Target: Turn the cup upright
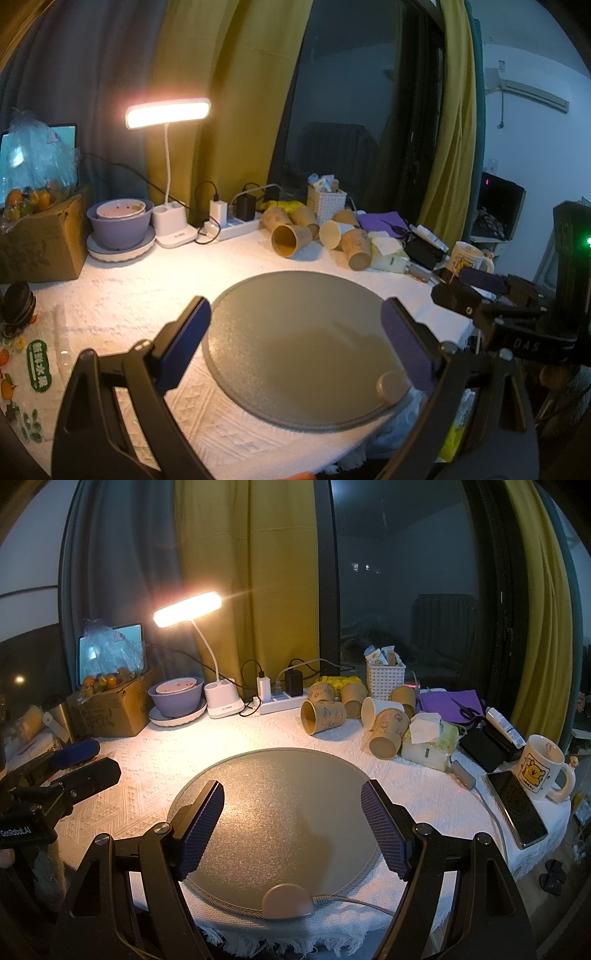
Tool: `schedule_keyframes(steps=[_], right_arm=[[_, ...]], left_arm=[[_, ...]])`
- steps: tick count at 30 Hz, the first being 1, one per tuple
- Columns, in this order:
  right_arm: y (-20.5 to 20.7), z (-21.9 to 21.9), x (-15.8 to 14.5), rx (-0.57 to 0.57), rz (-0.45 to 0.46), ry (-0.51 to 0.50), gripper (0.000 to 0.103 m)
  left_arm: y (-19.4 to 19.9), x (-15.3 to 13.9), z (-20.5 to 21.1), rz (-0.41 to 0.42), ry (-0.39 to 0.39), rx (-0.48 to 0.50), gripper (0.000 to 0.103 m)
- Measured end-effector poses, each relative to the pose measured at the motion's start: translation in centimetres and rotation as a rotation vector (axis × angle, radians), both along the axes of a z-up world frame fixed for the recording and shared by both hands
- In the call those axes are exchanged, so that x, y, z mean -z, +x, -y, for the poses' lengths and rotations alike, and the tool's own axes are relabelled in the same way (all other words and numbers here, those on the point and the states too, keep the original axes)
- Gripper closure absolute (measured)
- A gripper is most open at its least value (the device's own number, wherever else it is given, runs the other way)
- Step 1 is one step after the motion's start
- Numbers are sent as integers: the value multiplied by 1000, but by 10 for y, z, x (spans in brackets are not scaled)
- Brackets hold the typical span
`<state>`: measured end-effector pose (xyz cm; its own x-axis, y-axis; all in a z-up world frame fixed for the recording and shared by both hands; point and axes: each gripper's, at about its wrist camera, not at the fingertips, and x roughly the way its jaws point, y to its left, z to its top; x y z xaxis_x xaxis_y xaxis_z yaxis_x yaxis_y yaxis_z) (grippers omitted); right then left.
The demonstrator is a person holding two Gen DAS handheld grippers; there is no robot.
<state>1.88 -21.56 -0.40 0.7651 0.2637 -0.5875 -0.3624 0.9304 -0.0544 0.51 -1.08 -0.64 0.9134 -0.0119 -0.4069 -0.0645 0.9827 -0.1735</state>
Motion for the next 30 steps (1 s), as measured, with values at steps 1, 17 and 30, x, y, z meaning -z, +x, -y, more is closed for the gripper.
schedule_keyframes(steps=[1, 17, 30], right_arm=[[0, 0, 1, 0, -2, -1, 24], [49, 14, 25, 61, -72, -27, 24], [99, 51, 33, 111, -94, -21, 24]], left_arm=[[1, 2, 0, -2, 1, 2, 9], [64, 17, -8, -90, -2, 50, 9], [134, 23, 12, -157, 21, 107, 9]])
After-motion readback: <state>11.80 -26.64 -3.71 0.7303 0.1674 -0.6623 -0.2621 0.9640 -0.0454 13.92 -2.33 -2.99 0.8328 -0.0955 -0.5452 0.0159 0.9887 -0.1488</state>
